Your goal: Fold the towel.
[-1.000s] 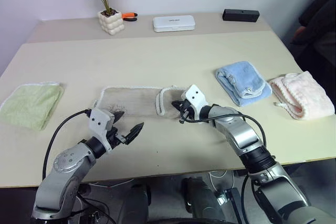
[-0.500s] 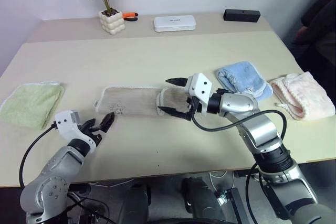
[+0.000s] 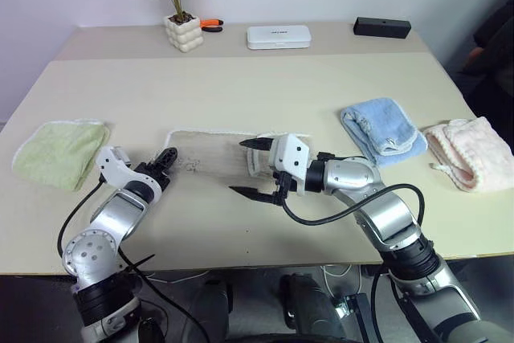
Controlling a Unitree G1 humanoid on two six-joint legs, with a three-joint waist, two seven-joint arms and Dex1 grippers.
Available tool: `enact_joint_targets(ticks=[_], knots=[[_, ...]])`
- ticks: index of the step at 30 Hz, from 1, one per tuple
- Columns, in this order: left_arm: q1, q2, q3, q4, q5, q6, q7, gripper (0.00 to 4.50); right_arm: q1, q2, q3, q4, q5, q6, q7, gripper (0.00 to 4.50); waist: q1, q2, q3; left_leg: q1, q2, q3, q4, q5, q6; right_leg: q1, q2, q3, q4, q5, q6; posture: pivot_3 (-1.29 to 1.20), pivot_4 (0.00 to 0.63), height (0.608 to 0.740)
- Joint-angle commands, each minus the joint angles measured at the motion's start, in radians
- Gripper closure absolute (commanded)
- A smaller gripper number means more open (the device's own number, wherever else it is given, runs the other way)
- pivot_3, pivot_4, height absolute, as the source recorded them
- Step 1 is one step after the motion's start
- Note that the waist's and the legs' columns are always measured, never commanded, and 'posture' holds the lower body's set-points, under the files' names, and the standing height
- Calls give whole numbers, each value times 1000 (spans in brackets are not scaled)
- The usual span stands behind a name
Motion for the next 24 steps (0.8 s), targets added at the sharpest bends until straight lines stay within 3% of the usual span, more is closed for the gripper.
enact_joint_targets(ticks=[1,3,7,16,19,24], knots=[[-7,9,-17,-8,-18,-25,-3,3688,7,11,-5,-45,2,-9,-12,0,-4,0,0,0,0,0,0,0,0,0,0,0,0,0,0,0,150,737],[-8,16,-18,-12,-18,-43,-12,4485,9,12,-6,-46,3,-6,-16,0,-7,-1,0,0,0,-1,0,0,0,0,1,0,0,0,0,0,150,737],[-20,60,8,-47,-18,-114,-66,4485,14,12,-8,-48,4,-2,-23,0,-8,-1,0,0,0,-1,-1,0,0,-1,1,0,1,0,0,0,150,737],[19,416,75,-81,67,-206,-339,4485,40,-42,-15,10,-52,-34,-24,0,-6,-4,2,-1,1,0,-2,0,-1,-3,1,0,0,-1,-2,0,150,737],[56,504,-31,-150,142,-214,-479,4485,41,-50,-19,58,-70,-54,-27,0,-3,-5,2,-1,1,0,-2,1,-2,-2,1,0,-1,-1,-3,0,150,737],[83,607,-318,-292,306,-249,-698,4485,46,-45,-14,97,-91,-90,-29,0,-7,-5,3,-2,1,2,-3,1,-2,-2,0,0,-4,-1,-3,0,150,737]])
